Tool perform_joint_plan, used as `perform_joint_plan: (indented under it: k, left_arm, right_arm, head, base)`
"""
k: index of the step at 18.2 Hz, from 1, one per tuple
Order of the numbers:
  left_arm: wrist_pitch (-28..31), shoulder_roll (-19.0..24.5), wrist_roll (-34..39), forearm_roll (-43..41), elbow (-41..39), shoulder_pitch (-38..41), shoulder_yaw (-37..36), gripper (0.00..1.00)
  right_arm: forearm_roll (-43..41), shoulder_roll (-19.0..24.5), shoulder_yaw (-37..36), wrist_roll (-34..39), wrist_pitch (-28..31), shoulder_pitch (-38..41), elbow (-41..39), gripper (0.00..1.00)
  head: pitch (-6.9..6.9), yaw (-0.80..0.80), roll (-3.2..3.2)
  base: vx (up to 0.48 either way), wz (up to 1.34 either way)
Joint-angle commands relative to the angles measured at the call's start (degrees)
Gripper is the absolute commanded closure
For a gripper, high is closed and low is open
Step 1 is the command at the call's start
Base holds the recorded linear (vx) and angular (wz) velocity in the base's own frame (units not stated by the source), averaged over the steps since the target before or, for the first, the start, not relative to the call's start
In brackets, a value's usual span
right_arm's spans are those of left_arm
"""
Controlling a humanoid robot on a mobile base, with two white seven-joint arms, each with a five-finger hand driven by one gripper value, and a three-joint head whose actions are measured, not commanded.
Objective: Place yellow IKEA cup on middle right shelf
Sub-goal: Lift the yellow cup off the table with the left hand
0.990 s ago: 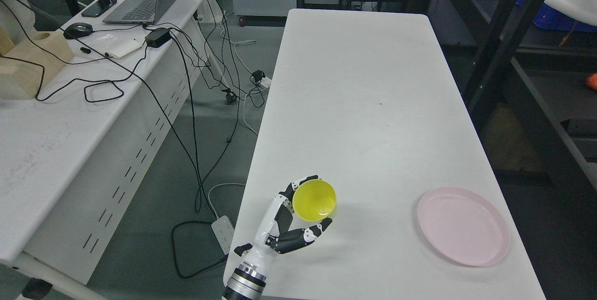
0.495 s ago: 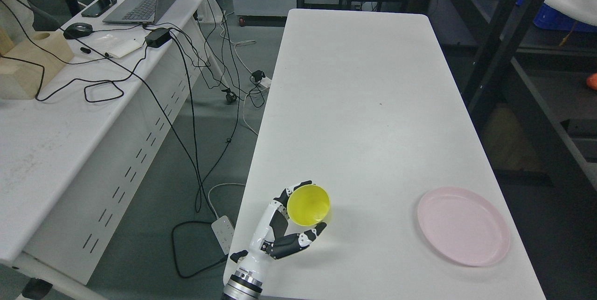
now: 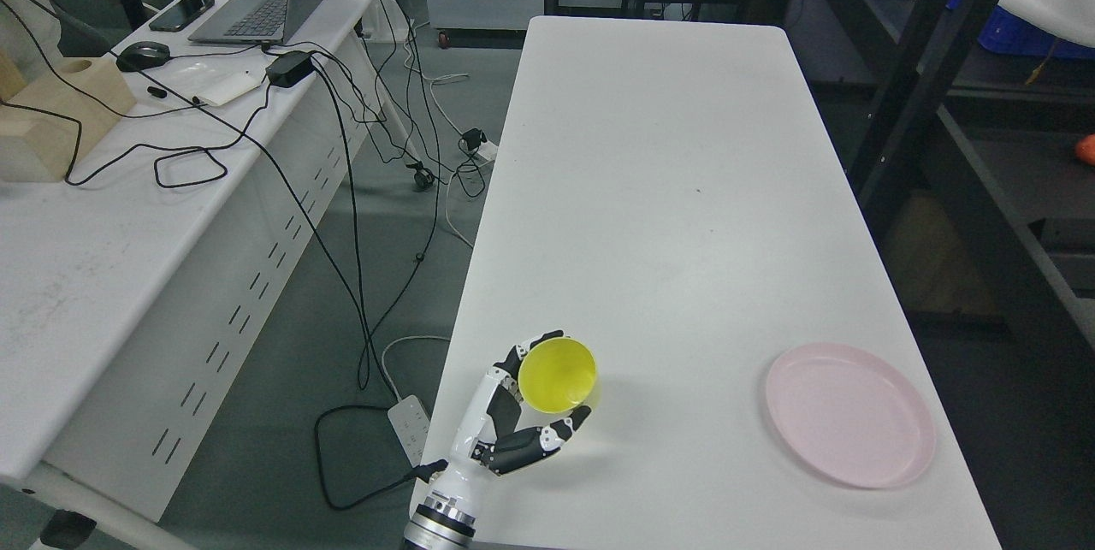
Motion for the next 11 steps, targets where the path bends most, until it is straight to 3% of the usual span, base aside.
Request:
perform_joint_plan:
  k: [1, 11]
  left_arm:
    - [0.28, 1.00, -0.02, 0.02, -0.70, 0.10, 0.77, 1.00]
    - [0.63, 1.00, -0.02, 0.02, -3.16, 0.10, 1.30, 1.00]
  right_arm:
    - [-1.41, -1.00, 0.97, -12.30, 0.01, 0.62, 0.00, 0.00]
    - [-1.41, -1.00, 0.97, -12.30, 0.01, 0.62, 0.00, 0.01]
  head:
    - [0.00, 0.00, 0.00]
    - [0.00, 0.00, 0.00]
  base:
    - [0.000, 0.00]
    - [0.000, 0.00]
